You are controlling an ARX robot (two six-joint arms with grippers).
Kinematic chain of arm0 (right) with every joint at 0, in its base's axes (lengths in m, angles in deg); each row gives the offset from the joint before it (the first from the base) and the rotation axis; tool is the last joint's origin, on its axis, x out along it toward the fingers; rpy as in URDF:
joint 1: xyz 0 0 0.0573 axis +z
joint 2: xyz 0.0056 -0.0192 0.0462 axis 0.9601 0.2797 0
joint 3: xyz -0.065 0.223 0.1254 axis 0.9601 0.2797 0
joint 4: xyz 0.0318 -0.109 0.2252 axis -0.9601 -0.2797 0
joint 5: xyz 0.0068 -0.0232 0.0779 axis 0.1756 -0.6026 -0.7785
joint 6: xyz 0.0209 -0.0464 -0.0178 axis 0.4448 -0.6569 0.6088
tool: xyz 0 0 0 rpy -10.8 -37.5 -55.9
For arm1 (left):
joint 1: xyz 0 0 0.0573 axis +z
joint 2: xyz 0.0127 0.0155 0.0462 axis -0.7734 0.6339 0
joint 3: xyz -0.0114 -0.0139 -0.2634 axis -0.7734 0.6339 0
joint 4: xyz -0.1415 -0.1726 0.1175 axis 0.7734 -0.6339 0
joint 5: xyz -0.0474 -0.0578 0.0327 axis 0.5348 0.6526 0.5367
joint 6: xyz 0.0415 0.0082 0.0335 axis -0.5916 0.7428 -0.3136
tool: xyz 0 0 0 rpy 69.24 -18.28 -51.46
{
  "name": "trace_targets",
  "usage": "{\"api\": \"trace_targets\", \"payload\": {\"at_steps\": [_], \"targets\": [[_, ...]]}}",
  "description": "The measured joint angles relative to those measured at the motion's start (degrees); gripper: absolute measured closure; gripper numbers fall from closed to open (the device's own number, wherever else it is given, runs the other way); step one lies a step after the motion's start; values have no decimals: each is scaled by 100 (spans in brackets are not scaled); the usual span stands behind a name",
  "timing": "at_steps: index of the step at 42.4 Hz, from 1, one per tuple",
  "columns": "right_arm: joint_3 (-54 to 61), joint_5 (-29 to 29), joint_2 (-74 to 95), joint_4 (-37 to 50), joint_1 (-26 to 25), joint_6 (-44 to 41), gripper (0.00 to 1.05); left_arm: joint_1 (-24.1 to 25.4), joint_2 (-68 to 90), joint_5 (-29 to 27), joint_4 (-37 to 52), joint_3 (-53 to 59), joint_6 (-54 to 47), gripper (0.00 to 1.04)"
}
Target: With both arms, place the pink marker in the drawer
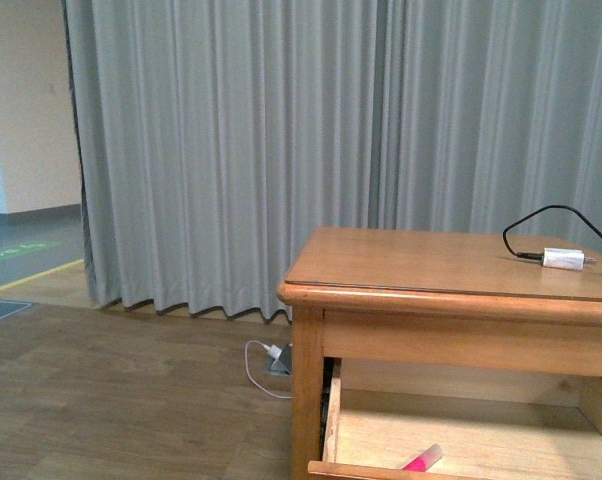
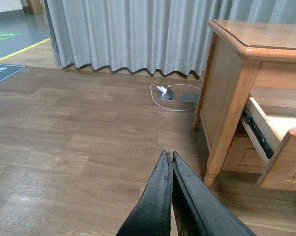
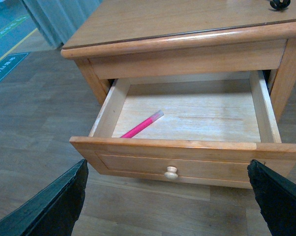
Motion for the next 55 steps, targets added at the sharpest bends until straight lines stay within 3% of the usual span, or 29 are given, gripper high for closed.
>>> {"api": "trace_targets", "payload": {"at_steps": [4,6,8,11,17,23,33,42,48,55], "targets": [[0,2,0,0,0,0,8,0,-192,9,-11,136,-4,100],[-4,111,17,-35,26,-31,8,0,-221,0,2,136,-9,90],[-181,935,175,-664,227,-422,8,0,-229,2,2,136,-11,79],[-254,1370,422,-1169,286,-949,8,0,-234,-2,2,136,-11,63],[-232,944,1283,-1316,22,-1617,8,0,-234,-2,2,136,-11,35],[-227,597,2522,-516,-267,-2065,8,0,-234,0,2,136,-13,6],[-94,415,4245,1353,-643,-2398,8,0,-234,0,2,136,-15,6],[205,7,6087,4555,-988,-2188,8,0,-234,0,2,136,-15,6],[166,-15,6905,5965,-999,-1759,8,0,-234,0,2,136,-15,6],[-551,44,7565,6465,-822,-1235,8,0,-234,-2,2,136,-15,6]]}}
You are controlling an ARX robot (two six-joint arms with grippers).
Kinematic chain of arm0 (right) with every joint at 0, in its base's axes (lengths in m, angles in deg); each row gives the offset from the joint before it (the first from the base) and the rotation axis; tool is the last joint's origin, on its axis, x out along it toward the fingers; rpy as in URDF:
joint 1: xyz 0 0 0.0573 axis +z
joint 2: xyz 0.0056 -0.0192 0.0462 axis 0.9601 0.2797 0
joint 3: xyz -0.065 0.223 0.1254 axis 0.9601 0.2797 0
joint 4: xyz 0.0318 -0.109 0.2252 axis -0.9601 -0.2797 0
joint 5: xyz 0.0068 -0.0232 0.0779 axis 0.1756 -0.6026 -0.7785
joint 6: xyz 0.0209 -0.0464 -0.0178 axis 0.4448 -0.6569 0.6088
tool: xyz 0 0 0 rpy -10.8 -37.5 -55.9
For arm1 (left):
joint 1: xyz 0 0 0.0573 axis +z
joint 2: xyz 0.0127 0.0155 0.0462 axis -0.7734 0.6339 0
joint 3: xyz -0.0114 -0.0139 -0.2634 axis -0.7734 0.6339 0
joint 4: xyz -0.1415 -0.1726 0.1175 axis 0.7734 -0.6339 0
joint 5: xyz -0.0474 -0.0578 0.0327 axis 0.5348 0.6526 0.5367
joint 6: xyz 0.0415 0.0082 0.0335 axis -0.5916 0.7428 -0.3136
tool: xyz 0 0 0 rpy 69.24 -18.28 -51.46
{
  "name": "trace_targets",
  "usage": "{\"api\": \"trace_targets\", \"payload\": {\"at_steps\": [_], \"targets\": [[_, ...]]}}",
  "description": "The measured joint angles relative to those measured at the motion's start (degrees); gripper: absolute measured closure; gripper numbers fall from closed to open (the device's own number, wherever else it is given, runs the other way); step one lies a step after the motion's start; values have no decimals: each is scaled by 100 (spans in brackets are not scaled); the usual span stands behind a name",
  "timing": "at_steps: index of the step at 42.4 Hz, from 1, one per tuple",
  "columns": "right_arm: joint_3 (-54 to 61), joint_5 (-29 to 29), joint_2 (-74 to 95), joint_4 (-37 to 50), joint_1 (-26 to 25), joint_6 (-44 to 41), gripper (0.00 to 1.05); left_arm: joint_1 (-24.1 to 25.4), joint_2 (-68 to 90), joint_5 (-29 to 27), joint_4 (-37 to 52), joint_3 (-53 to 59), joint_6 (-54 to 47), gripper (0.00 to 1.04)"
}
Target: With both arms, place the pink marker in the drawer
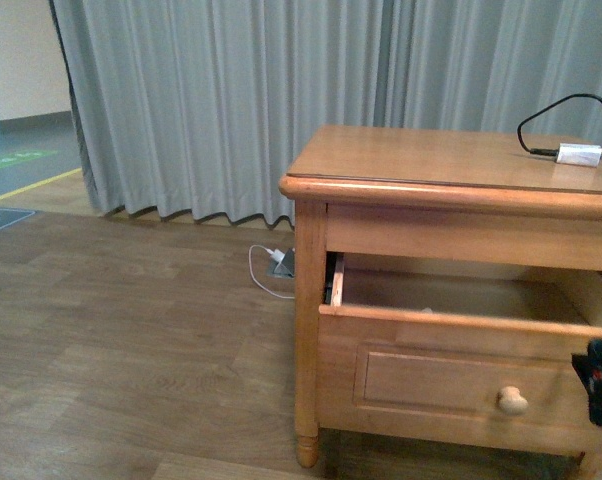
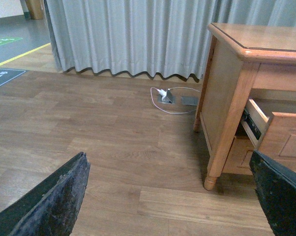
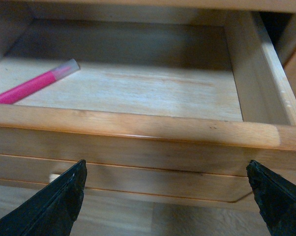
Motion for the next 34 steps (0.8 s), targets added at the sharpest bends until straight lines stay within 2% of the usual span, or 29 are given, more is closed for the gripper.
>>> {"api": "trace_targets", "payload": {"at_steps": [21,34], "targets": [[-2068,409,1563,-7,483,444,8,0,0,0,0,0,0,6],[-2715,697,1991,-79,544,638,8,0,0,2,0,0,0,6]]}}
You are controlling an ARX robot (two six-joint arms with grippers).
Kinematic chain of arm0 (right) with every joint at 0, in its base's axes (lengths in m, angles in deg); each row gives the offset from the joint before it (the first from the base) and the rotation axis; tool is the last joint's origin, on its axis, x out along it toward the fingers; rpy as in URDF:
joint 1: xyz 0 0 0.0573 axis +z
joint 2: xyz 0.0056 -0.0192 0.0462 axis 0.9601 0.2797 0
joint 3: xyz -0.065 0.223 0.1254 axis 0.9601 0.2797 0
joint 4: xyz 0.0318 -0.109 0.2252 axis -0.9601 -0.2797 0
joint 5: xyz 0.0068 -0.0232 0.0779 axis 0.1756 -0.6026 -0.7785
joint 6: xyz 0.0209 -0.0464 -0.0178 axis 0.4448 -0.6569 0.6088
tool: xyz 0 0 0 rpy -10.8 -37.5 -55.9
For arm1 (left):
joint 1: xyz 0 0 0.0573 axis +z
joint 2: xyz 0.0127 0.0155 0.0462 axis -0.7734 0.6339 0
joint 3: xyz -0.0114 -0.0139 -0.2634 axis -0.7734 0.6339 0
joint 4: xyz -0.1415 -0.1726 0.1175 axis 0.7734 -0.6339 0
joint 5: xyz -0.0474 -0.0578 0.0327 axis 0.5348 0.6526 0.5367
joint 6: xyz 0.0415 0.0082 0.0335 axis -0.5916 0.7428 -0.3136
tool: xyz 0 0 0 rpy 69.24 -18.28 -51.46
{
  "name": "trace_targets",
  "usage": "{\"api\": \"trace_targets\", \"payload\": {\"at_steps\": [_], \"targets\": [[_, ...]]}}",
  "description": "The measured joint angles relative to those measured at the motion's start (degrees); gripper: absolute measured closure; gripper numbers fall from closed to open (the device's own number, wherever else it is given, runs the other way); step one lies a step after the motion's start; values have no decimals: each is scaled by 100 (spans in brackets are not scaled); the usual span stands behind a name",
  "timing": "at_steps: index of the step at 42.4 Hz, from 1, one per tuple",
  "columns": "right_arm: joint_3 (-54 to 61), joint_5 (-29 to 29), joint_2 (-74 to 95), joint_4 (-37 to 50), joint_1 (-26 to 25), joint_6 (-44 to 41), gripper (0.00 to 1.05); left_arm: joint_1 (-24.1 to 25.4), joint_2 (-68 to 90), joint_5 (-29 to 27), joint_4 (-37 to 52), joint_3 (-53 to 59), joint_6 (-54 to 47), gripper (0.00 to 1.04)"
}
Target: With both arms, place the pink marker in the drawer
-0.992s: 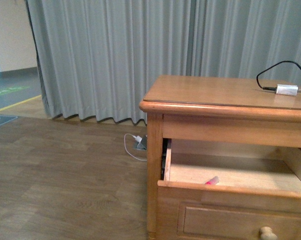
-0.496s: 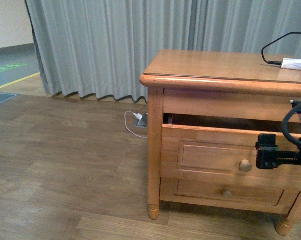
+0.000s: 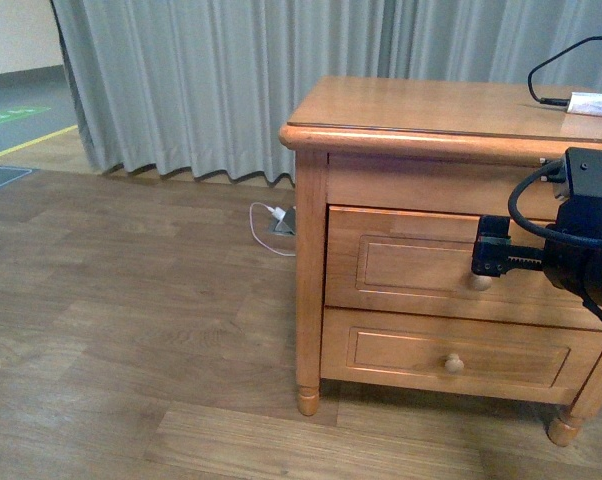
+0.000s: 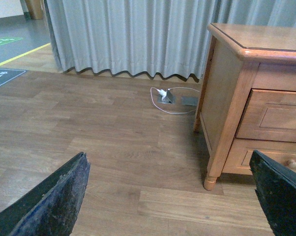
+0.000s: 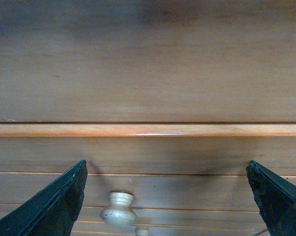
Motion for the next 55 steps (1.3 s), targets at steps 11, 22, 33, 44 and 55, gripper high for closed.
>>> {"api": "trace_targets", "payload": {"at_steps": [11,22,33,44,55], "targets": [[-81,-22,131,24,-13,46,8,0,-2,-2,0,0,0,6],[855,-479,-894,20,-90,-138,8,0,-2,0,0,0,0,6],[1950,-752,-2796,-992,-249,-317,8,0,-2,-2,0,0,0,6],[2164,-1137,-5423,-3421,-328,-396,8,0,-2,-2,0,0,0,6],[1895,-940,-7388,-5362,-420,-251,8,0,-2,-2,0,0,0,6]]}}
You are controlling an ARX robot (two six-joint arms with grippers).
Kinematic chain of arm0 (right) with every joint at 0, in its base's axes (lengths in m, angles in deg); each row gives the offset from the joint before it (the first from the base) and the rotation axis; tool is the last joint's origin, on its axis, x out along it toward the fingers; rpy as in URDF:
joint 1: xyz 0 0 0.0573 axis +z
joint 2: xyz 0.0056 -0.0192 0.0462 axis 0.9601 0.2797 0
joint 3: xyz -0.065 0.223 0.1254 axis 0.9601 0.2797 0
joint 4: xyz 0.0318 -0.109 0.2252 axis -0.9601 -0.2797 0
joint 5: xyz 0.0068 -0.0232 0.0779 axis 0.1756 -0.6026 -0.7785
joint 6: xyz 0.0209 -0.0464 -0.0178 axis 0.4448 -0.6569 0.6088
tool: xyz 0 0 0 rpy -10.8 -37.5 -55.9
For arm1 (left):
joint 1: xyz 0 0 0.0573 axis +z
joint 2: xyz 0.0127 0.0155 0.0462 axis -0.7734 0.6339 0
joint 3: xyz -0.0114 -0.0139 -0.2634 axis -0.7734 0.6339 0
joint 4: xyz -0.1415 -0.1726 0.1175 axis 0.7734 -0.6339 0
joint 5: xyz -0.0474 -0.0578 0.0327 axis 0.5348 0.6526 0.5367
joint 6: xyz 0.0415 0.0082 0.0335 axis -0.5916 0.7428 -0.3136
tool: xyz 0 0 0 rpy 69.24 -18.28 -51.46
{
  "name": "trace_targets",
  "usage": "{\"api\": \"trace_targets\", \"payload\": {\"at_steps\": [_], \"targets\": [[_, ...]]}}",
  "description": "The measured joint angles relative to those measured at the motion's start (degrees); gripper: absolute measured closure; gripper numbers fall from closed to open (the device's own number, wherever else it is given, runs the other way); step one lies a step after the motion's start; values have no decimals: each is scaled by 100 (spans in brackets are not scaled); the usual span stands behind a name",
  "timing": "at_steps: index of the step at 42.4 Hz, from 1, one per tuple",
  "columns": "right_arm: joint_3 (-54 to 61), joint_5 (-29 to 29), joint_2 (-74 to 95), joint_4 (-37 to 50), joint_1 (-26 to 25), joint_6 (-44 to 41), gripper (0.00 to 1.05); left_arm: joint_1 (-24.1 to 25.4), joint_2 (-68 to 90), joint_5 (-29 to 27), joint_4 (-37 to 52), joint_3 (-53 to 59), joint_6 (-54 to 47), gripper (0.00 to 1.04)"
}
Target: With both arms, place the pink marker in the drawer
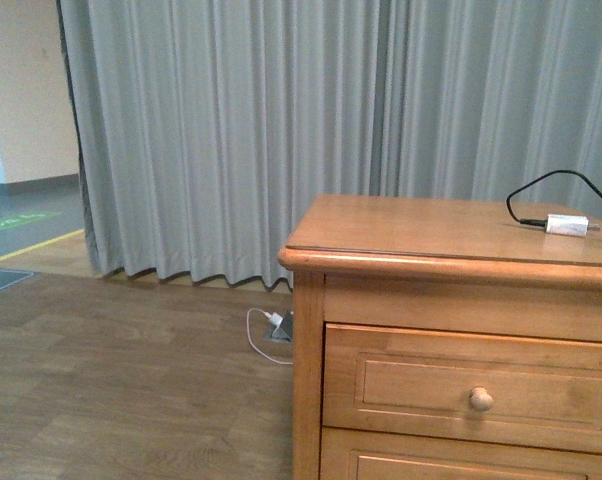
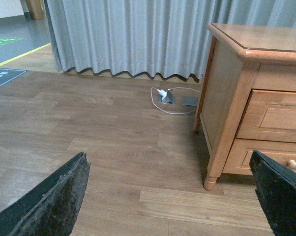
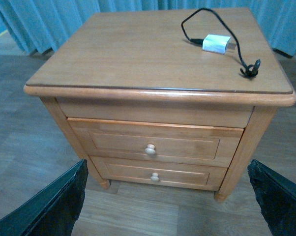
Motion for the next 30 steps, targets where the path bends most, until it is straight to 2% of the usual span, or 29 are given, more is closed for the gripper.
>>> {"api": "trace_targets", "payload": {"at_steps": [7,10,14,16,19,24,28,30], "targets": [[-4,74,13,42,7,28,9,0,0,0,0,0,0,6],[667,555,-232,1499,127,-160,24,0,0,0,0,0,0,6],[1250,595,-544,2258,151,-234,38,0,0,0,0,0,0,6],[1499,597,-680,2417,151,-256,46,0,0,2,0,0,0,6],[2052,597,-920,2610,151,-289,63,0,0,0,0,0,0,6],[2500,599,-1187,2739,153,-299,83,0,0,2,0,0,0,6],[2859,599,-1493,2813,153,-313,104,0,0,0,0,0,0,6],[3014,599,-1626,2826,153,-321,103,0,0,2,0,0,0,6]]}}
